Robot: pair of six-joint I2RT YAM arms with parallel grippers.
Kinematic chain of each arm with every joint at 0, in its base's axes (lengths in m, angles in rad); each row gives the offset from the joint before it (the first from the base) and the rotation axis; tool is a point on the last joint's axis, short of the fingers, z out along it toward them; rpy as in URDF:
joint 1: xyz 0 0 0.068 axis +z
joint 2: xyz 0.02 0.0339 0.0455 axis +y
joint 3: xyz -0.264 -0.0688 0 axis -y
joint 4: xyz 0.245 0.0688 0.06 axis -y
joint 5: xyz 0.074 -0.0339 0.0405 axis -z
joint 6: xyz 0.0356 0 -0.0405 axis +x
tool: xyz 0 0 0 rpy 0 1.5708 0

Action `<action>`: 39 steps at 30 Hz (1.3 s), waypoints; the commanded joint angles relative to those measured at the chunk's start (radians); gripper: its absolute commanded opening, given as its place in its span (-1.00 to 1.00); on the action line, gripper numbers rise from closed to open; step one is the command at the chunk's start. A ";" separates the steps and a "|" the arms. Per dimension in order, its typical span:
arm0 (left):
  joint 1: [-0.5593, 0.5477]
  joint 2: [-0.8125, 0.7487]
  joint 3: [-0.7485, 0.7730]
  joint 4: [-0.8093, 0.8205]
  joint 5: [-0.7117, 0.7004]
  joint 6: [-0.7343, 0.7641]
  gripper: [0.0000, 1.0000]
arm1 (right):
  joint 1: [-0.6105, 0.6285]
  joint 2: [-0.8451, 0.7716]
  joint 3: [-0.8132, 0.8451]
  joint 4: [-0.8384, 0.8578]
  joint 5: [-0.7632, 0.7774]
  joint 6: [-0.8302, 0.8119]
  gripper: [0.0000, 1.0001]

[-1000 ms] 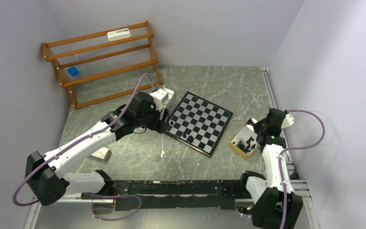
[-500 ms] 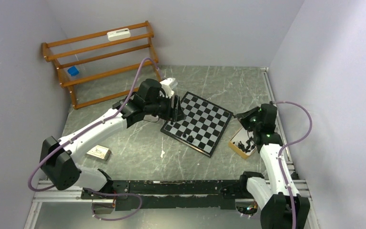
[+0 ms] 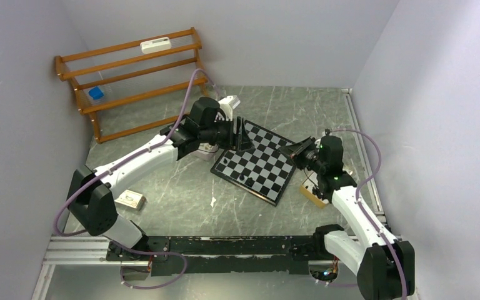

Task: Set up the chess pieces on the board
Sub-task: Place the chess piece on the chessboard.

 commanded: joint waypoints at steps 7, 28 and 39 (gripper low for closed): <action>0.004 0.120 0.112 0.138 0.112 -0.077 0.09 | 0.036 0.005 -0.074 0.147 -0.090 0.080 -0.78; -0.044 0.295 0.218 0.096 0.152 -0.072 -0.06 | 0.046 0.006 -0.066 0.163 -0.097 0.089 -0.78; -0.053 0.287 0.180 0.136 0.181 -0.093 -0.13 | 0.046 -0.010 -0.066 0.143 -0.085 0.088 -0.78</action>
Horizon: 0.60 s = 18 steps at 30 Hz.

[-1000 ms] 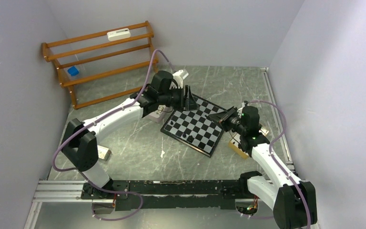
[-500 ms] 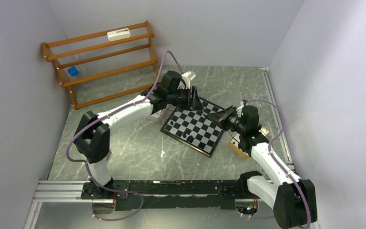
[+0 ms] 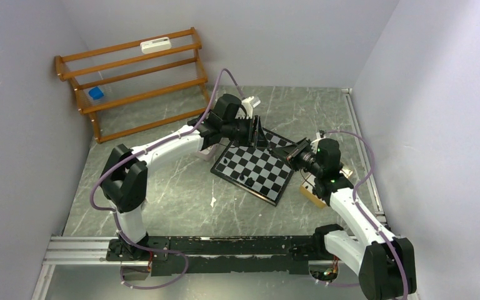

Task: Set up the chess pieces on the board
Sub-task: Place the chess piece on the chessboard.

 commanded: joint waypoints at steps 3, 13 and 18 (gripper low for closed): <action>-0.017 0.000 0.001 0.041 0.046 -0.015 -0.15 | 0.009 -0.017 0.001 -0.006 0.003 0.008 -0.78; -0.023 0.019 0.015 0.022 0.040 0.001 -0.15 | 0.008 -0.019 -0.003 -0.007 0.009 0.008 -0.78; -0.026 0.031 0.024 0.015 0.044 0.006 -0.18 | 0.009 -0.017 0.002 -0.009 0.009 0.008 -0.78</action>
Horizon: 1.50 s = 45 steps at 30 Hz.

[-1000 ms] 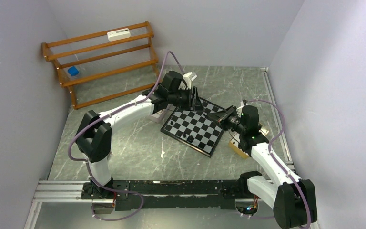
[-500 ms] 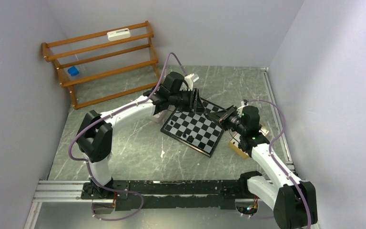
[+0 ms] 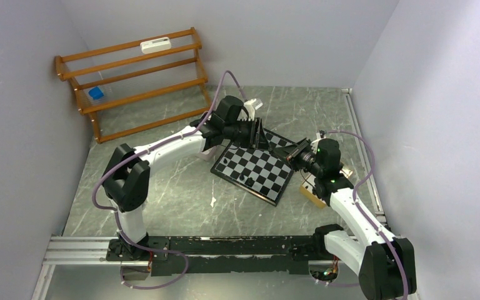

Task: Set up the chess pieces on the board
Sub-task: Place the chess piece on the chessboard.

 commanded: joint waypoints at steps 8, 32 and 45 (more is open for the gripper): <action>-0.017 0.031 0.031 0.018 0.046 0.013 -0.38 | 0.009 -0.015 0.006 -0.009 0.004 0.001 -0.78; -0.018 -0.020 0.053 -0.327 -0.528 0.293 -0.90 | 0.011 -0.143 -0.002 -0.202 0.093 -0.197 0.99; -0.035 0.056 0.066 -0.447 -0.687 0.314 -0.90 | 0.008 -0.265 0.037 -0.368 0.202 -0.335 1.00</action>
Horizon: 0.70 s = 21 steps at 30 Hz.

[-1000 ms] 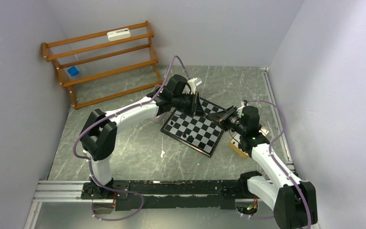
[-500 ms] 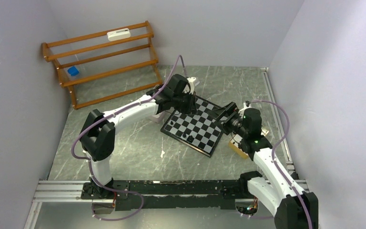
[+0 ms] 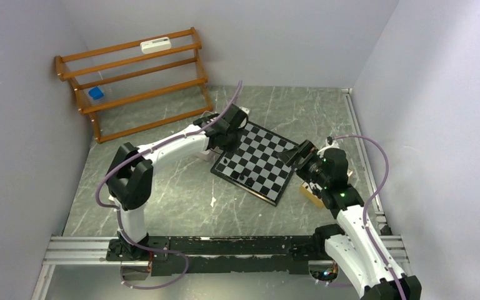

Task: Set up the chess pieces on the board
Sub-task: Place the chess piece on the chessboard.

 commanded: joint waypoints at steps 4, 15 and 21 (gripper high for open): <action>-0.040 0.039 0.006 -0.058 -0.086 0.012 -0.90 | 0.004 -0.016 0.032 -0.044 0.038 -0.049 1.00; -0.067 0.069 -0.020 -0.057 -0.097 0.001 -0.90 | 0.004 -0.027 0.036 -0.055 0.040 -0.053 1.00; -0.066 0.091 -0.005 -0.076 -0.088 -0.010 -0.90 | 0.004 -0.043 0.050 -0.083 0.050 -0.072 1.00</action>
